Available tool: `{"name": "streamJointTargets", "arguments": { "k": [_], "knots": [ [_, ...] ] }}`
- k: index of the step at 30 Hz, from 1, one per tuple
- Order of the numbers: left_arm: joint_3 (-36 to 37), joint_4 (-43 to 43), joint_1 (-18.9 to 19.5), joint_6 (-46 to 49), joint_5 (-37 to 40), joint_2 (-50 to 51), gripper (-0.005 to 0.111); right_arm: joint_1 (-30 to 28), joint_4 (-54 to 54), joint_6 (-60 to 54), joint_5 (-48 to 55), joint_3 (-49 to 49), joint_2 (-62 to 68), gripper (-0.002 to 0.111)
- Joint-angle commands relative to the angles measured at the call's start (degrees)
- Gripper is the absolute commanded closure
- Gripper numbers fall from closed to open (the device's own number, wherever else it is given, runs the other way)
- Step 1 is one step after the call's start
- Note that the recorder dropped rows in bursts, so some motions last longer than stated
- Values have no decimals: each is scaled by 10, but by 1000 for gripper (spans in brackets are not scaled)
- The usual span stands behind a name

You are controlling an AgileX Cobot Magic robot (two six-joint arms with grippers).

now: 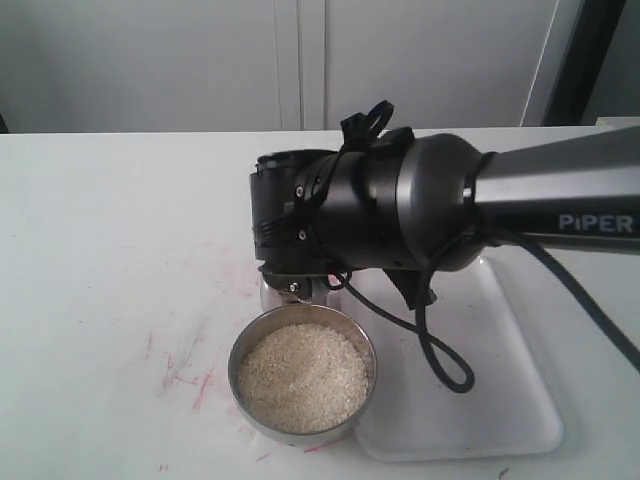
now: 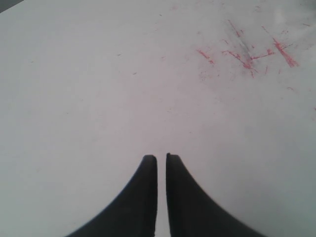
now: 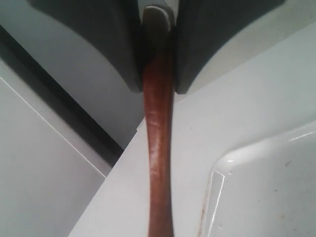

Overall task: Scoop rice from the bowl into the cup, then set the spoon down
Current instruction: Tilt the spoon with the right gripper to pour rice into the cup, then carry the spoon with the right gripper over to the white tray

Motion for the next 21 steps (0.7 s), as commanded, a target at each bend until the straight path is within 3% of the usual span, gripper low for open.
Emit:
{"name": "streamJointTargets", "arguments": {
  "k": [1, 11, 14, 21],
  "knots": [
    [5, -3, -4, -3, 28, 0, 92, 2, -49, 133, 3, 14, -4, 108],
    [5, -3, -4, -3, 28, 0, 92, 2, 52, 145, 3, 14, -70, 108],
    [5, -3, -4, -3, 28, 0, 92, -15, 146, 167, 3, 14, -124, 108],
    [5, -3, -4, -3, 28, 0, 92, -72, 249, 271, 3, 16, -202, 108]
  ]
}}
